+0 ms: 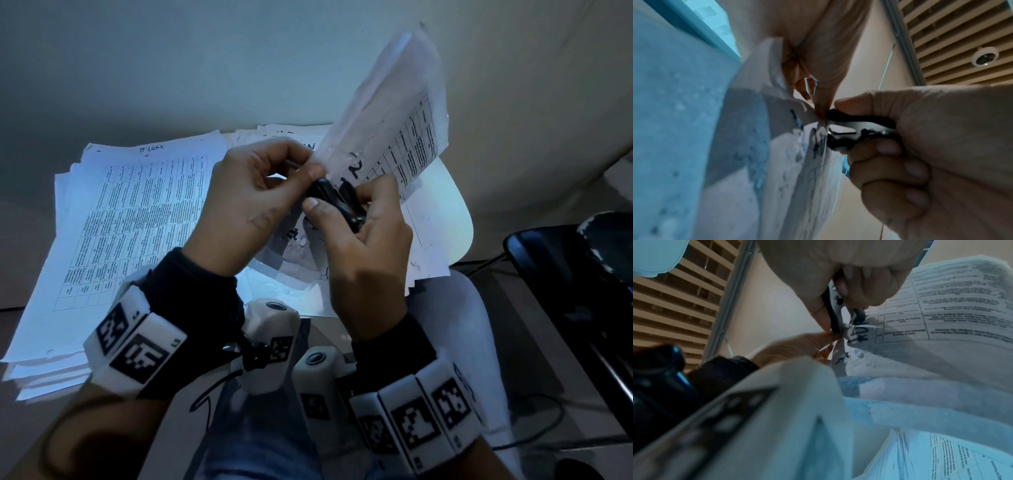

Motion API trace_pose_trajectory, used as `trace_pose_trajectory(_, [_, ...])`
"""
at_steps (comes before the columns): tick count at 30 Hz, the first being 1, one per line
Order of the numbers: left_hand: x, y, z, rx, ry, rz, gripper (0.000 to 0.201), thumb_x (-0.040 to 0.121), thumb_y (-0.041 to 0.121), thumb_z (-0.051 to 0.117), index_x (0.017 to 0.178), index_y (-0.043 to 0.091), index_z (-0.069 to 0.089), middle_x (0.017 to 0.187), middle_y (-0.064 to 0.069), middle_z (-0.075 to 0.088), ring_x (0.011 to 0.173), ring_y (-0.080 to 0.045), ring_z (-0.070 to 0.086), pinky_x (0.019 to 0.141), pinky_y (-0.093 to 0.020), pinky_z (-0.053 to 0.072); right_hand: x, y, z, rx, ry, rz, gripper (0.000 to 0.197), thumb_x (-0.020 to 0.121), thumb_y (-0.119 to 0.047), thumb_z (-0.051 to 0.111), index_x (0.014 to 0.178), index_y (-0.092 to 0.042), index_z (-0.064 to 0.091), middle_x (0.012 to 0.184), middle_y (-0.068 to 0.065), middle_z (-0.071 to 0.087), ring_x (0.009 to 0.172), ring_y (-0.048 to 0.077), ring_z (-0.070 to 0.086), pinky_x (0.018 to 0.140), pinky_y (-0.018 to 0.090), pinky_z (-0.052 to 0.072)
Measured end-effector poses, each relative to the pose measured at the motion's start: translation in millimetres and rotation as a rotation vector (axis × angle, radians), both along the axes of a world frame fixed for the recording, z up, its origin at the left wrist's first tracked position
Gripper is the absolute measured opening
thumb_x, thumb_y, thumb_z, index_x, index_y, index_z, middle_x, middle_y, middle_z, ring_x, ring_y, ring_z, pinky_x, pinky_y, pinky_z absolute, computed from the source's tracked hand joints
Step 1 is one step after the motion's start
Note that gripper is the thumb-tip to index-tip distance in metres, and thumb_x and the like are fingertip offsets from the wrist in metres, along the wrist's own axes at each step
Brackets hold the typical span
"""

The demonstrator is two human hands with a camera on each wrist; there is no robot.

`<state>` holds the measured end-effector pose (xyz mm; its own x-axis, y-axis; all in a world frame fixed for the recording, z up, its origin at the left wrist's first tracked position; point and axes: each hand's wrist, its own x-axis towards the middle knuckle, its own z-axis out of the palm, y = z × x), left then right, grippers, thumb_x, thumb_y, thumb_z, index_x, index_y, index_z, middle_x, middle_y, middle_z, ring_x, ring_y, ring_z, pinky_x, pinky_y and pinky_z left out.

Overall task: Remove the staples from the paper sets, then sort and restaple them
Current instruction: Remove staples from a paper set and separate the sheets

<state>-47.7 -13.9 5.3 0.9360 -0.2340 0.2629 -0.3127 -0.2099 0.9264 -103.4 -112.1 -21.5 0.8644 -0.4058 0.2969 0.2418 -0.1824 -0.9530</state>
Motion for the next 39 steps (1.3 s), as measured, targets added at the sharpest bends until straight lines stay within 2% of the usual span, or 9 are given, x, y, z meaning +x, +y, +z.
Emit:
trace_pose_trajectory(10, [-2,-8,-2,0.146,-0.141,0.118,0.012,0.081,0.024,0.063,0.077,0.014,0.066,0.072,-0.002,0.067,0.063,-0.022,0.065,0.058,-0.027,0.051,5,3,-9,0.069,-0.102,-0.045,0.018,0.077,-0.019,0.064,0.076,-0.012,0.047,0.055,-0.014,0.05,0.053,-0.003,0.049,0.049,0.008,0.037])
trace_pose_trajectory(15, [3,-5,0,0.175,-0.15,0.119,0.02,0.081,0.028,0.058,0.078,0.009,0.063,0.075,-0.009,0.067,0.065,-0.026,0.058,0.064,-0.035,0.05,3,-7,-9,0.137,-0.052,0.005,0.02,0.078,-0.023,0.066,0.077,-0.018,0.047,0.061,-0.015,0.058,0.057,-0.002,0.055,0.052,0.021,0.051])
trace_pose_trajectory(20, [10,1,2,0.143,-0.04,0.088,0.017,0.077,0.035,0.059,0.075,0.017,0.058,0.077,-0.013,0.065,0.07,-0.022,0.057,0.072,-0.048,0.049,3,-38,-19,0.108,0.037,-0.032,0.024,0.082,-0.01,0.067,0.076,-0.017,0.045,0.067,-0.009,0.053,0.054,-0.007,0.052,0.05,0.005,0.038])
trace_pose_trajectory(23, [11,3,3,0.137,-0.01,0.104,0.011,0.076,0.033,0.058,0.084,0.032,0.05,0.071,-0.006,0.061,0.064,-0.026,0.056,0.057,-0.038,0.043,14,-56,-38,-0.111,0.184,-0.089,0.026,0.08,-0.023,0.07,0.083,-0.017,0.045,0.072,-0.011,0.056,0.065,0.006,0.053,0.06,0.019,0.042])
trace_pose_trajectory(26, [12,6,7,0.156,-0.058,0.083,0.011,0.079,0.029,0.056,0.083,0.038,0.05,0.073,-0.013,0.059,0.058,-0.026,0.052,0.053,-0.03,0.038,22,-66,-54,-0.414,0.35,-0.075,0.034,0.083,-0.036,0.064,0.095,-0.017,0.039,0.083,-0.004,0.055,0.077,0.023,0.051,0.065,0.032,0.035])
trace_pose_trajectory(29, [13,9,17,0.175,-0.101,0.079,0.004,0.078,0.03,0.059,0.077,0.033,0.062,0.075,-0.008,0.061,0.066,-0.038,0.054,0.059,-0.045,0.046,30,-69,-68,-0.721,0.405,-0.111,0.037,0.086,-0.045,0.059,0.101,-0.015,0.043,0.097,0.004,0.053,0.093,0.026,0.048,0.065,0.031,0.03])
trace_pose_trajectory(32, [13,13,27,0.175,-0.138,0.059,0.021,0.064,0.043,0.07,0.079,0.029,0.065,0.085,-0.021,0.066,0.074,-0.043,0.059,0.071,-0.052,0.051,35,-71,-82,-0.916,0.438,-0.108,0.044,0.084,-0.043,0.061,0.111,-0.011,0.049,0.114,0.009,0.048,0.108,0.027,0.04,0.068,0.032,0.031])
trace_pose_trajectory(36, [13,20,42,0.173,-0.196,0.015,0.03,0.059,0.041,0.073,0.08,0.023,0.063,0.075,-0.027,0.06,0.054,-0.028,0.043,0.054,-0.036,0.041,39,-80,-81,-0.791,0.482,-0.003,0.066,0.078,-0.045,0.067,0.128,-0.009,0.043,0.125,0.012,0.046,0.118,0.029,0.037,0.086,0.037,0.038])
trace_pose_trajectory(39, [12,25,57,0.204,-0.196,-0.019,0.03,0.062,0.031,0.076,0.084,0.02,0.059,0.074,-0.024,0.062,0.054,-0.032,0.047,0.054,-0.038,0.042,45,-102,-54,-0.486,0.327,0.019,0.097,0.063,-0.054,0.074,0.139,-0.012,0.031,0.134,0.011,0.04,0.125,0.027,0.035,0.1,0.04,0.035])
